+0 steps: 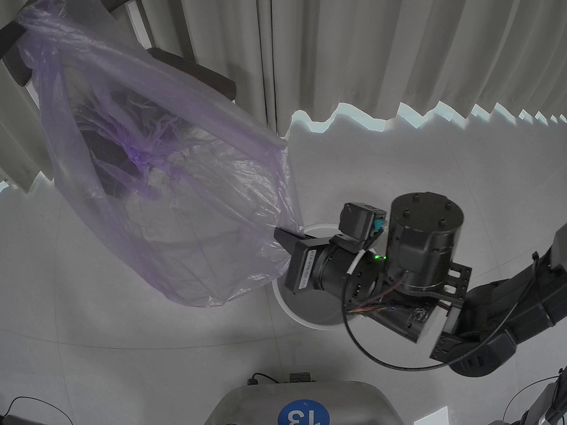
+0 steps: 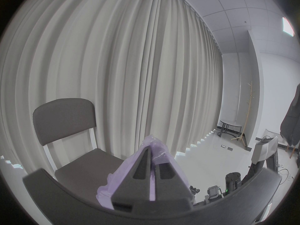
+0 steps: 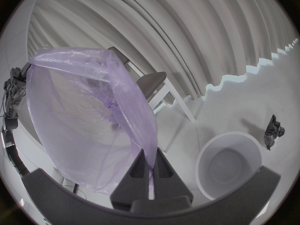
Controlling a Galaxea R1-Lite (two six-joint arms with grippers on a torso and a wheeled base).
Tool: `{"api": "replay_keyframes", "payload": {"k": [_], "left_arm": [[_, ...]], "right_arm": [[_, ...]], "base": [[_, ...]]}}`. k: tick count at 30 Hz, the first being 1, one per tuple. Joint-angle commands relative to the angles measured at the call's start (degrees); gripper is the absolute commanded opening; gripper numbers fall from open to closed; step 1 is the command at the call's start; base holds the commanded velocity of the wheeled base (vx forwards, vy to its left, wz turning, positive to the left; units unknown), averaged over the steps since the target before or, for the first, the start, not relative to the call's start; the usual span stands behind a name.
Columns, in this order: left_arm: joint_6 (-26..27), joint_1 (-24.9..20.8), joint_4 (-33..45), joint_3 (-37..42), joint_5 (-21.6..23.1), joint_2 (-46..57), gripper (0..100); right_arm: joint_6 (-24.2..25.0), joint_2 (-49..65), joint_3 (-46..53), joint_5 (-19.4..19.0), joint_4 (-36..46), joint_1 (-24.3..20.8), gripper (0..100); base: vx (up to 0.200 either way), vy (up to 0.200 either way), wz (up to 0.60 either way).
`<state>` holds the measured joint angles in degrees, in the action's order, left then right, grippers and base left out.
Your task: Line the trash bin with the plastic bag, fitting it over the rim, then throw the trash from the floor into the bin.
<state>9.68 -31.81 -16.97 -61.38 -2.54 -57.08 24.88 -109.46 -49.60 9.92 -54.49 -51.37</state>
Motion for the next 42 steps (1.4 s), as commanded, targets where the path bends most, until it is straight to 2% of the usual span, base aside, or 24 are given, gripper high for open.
{"api": "replay_keyframes", "payload": {"k": [1,3,4,6,8,15,20,32,38,42], "left_arm": [[0.08,0.87,-0.08,0.65,1.04,0.21,0],[-0.01,1.22,-0.08,0.74,1.66,0.21,0],[-0.01,1.31,-0.08,1.09,1.83,0.21,0],[-0.28,1.4,-0.08,1.53,1.92,0.21,0],[-0.45,1.4,-0.08,2.05,1.92,0.21,0],[-0.8,1.31,-0.08,4.87,1.83,1.62,0],[-2.82,1.13,-0.08,6.36,1.92,2.14,0],[-4.41,0.52,-0.43,7.06,2.18,-0.23,0],[-4.41,-0.36,-2.63,7.59,2.27,-2.69,0],[-4.32,-1.77,-3.6,7.59,2.01,-5.15,0]], "right_arm": [[-1.06,5.75,3.99,0.1,0.18,0.04,0],[-2.03,6.89,5.31,0.18,0.26,0.13,0],[-4.23,7.86,7.33,0.27,-0.09,0.39,0],[-6.25,9.18,9.61,1.85,-0.35,0.57,0],[-6.42,10.06,10.93,3.35,-0.88,0.57,0],[-7.39,13.22,13.48,4.75,-0.7,0.57,0],[-8.8,15.59,15.94,7.39,-0.88,0.83,0],[-10.2,24.12,21.65,8.62,-0.09,3.38,0],[-10.82,29.92,24.12,8.8,6.33,4.09,0],[-10.91,35.02,23.32,8.89,15.91,4.09,0]], "base": [[0.0,0.0,0.0],[0.0,0.0,0.0],[0.0,0.0,0.0],[0.0,0.0,0.0],[0.0,0.0,0.0],[0.0,0.0,0.0],[0.0,0.0,0.0],[0.0,0.0,0.0],[0.0,0.0,0.0],[0.0,0.0,0.0]]}}
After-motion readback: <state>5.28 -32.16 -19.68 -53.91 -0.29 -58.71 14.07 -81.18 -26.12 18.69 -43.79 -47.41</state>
